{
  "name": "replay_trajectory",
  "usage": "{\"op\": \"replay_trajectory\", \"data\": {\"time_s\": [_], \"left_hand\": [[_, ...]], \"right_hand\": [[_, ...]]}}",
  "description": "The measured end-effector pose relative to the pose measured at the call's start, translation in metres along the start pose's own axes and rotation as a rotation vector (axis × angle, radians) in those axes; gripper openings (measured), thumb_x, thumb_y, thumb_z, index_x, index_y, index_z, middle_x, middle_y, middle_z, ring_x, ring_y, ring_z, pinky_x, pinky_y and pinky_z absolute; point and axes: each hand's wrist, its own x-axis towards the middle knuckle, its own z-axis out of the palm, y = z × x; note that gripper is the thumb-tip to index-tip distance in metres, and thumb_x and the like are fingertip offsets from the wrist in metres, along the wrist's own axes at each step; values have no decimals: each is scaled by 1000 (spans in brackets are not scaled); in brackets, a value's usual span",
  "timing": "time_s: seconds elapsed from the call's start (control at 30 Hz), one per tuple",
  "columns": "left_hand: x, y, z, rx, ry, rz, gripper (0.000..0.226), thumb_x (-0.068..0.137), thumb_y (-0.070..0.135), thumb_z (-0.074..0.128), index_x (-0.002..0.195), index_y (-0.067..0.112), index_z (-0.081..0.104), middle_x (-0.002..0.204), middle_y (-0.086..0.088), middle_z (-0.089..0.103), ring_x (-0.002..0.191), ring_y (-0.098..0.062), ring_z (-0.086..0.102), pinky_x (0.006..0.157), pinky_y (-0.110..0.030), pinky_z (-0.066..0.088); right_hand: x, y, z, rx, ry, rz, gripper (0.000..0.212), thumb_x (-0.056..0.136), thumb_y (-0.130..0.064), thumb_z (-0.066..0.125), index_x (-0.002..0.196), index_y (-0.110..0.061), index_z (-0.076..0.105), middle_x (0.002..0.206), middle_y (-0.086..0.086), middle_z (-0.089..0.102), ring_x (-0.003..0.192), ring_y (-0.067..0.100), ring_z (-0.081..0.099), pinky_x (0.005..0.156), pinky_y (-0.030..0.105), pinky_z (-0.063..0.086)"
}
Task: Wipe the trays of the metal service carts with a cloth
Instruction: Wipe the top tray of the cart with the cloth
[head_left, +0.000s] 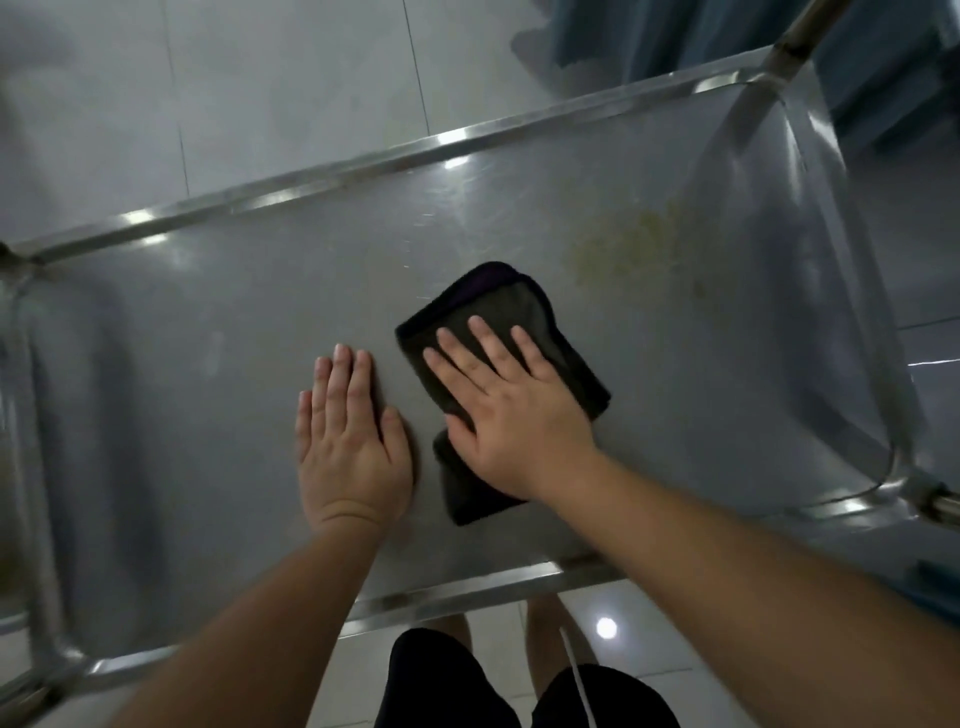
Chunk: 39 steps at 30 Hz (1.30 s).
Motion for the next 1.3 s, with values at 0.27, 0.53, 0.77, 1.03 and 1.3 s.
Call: {"op": "replay_trajectory", "data": {"time_s": [0.27,0.53,0.77,1.03,1.3], "left_hand": [[0,-2,2,-22,35,10,68,103,38,35,168,21,26,176,3,17,163,-13,4,132,-43,6],[1,-4,5,-16,28,6,68,103,37,36,168,21,26,176,4,15,163,-12,2,132,-44,7],[0,-3,4,-26,42,8,69,99,31,42,166,17,31,175,1,20,163,-14,7,133,-43,8],[-1,-4,7,-22,33,19,68,101,35,41,167,20,29,175,1,20,163,-15,7,132,-47,12],[-2,-4,7,-4,23,19,68,102,37,37,167,19,28,176,2,17,164,-15,5,132,-44,8]], "right_hand": [[-29,203,-62,-66,30,310,70,97,-55,33,164,-35,24,171,-2,29,159,26,24,127,50,17],[36,129,-55,161,240,1132,75,98,-48,30,167,-20,22,175,4,15,161,33,11,127,60,11],[120,-20,-32,25,-32,94,72,102,-52,27,169,-30,11,176,-7,5,162,21,-4,130,51,-2],[130,137,-76,-105,-38,2,73,98,-59,33,166,-34,23,174,-5,17,161,25,14,128,49,11],[99,234,-89,55,165,1012,78,95,-53,20,168,-27,9,176,-3,7,162,27,4,129,55,4]]}}
